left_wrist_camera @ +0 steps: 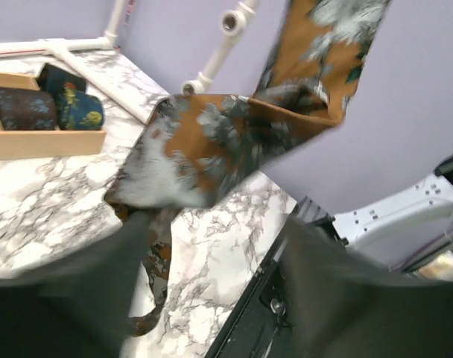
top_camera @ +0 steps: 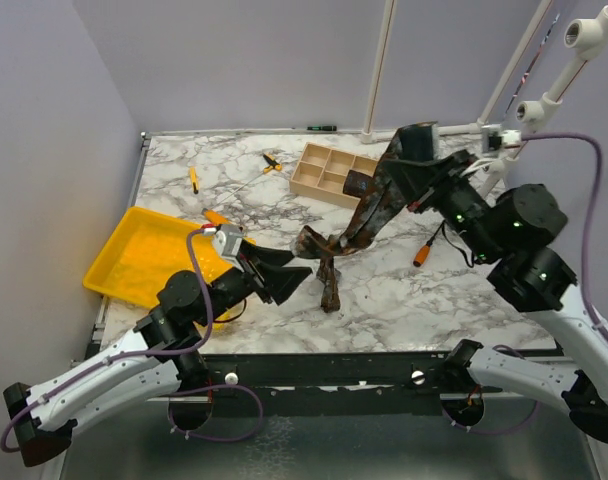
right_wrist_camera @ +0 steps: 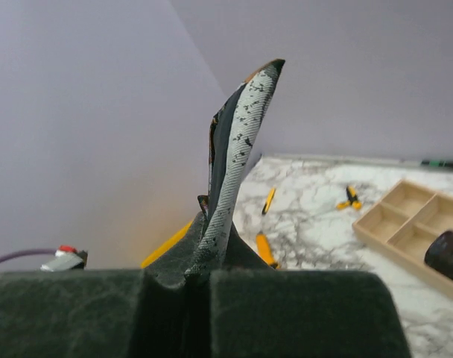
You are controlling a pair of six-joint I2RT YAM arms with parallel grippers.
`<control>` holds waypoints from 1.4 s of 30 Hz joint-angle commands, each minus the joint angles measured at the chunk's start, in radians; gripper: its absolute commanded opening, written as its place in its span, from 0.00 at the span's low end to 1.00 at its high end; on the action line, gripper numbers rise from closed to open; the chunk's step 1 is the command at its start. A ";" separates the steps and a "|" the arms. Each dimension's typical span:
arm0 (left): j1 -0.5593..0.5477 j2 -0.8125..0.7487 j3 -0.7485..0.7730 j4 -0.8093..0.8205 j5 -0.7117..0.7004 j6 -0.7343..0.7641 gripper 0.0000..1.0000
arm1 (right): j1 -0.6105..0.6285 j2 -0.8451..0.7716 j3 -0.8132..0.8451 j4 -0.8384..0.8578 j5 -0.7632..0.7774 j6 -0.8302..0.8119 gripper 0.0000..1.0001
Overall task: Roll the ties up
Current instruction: Flatten out the tie at the center of the board.
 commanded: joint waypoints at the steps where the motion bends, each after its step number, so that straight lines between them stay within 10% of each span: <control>1: -0.005 -0.144 -0.031 -0.207 -0.233 -0.060 0.98 | 0.000 -0.024 0.131 -0.044 0.147 -0.225 0.00; 9: -0.005 -0.370 0.030 -0.318 -0.596 -0.053 0.99 | 0.001 0.124 0.474 -0.101 0.079 -0.387 0.00; 17: -0.005 -0.327 0.133 -0.331 -0.679 0.026 0.99 | 0.001 0.557 0.993 -0.131 -0.556 -0.135 0.00; 22: -0.005 -0.319 0.170 -0.335 -0.657 0.081 0.99 | 0.001 0.545 0.934 -0.040 -0.628 -0.084 0.00; 42: -0.005 0.214 0.586 -0.010 0.207 0.349 0.99 | -0.005 0.289 0.528 0.005 -0.752 -0.023 0.00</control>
